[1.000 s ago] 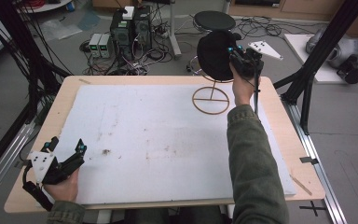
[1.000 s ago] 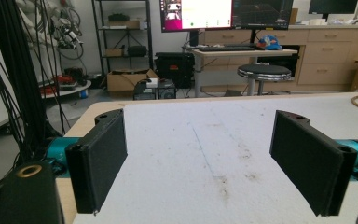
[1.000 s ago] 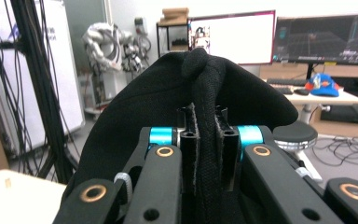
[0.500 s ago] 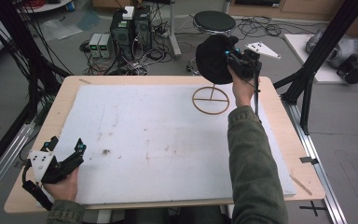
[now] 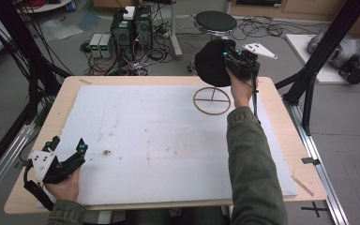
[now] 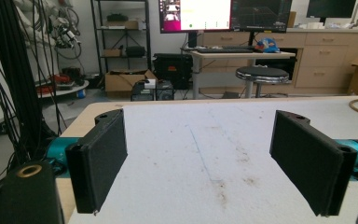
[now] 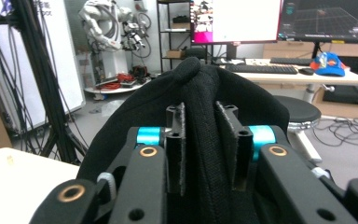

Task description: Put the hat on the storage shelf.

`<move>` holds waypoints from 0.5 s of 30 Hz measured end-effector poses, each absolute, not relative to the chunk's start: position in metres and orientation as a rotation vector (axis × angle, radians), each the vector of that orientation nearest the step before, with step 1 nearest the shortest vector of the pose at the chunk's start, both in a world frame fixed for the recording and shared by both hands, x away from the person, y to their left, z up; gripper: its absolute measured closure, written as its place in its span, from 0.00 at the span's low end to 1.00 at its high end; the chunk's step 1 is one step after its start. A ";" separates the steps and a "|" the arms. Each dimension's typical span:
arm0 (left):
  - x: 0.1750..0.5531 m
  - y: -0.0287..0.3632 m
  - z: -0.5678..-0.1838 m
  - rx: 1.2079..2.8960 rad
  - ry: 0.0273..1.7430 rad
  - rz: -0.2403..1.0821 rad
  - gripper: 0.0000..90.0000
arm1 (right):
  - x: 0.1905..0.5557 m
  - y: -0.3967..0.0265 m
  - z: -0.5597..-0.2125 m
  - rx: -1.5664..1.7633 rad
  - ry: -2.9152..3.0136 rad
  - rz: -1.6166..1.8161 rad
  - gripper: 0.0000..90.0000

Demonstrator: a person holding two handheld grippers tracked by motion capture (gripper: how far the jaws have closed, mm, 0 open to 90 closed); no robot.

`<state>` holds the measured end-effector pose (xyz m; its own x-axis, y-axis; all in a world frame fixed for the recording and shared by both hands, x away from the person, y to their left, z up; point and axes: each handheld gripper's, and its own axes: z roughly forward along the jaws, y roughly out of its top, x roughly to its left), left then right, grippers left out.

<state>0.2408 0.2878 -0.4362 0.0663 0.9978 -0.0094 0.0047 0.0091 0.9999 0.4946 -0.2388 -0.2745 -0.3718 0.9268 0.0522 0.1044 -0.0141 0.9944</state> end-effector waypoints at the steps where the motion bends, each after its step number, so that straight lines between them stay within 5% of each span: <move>1: 0.241 0.288 -0.436 1.235 1.168 1.152 0.21 | 0.494 -0.239 -0.274 1.110 1.548 1.465 0.80; 8: 0.242 0.288 -0.436 1.228 1.174 1.158 0.21 | 0.491 -0.239 -0.272 1.112 1.532 1.438 0.63; 12: 0.242 0.286 -0.435 1.236 1.165 1.162 0.21 | 0.487 -0.243 -0.267 1.123 1.516 1.466 0.47; 15: 0.242 0.286 -0.435 1.236 1.165 1.158 0.21 | 0.484 -0.247 -0.265 1.145 1.521 1.443 0.25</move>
<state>0.2425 0.2861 -0.4354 0.0642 0.9979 -0.0047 0.0013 0.0047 1.0000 0.4844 -0.2474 -0.2654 -0.3328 0.9407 0.0659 0.1153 -0.0288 0.9929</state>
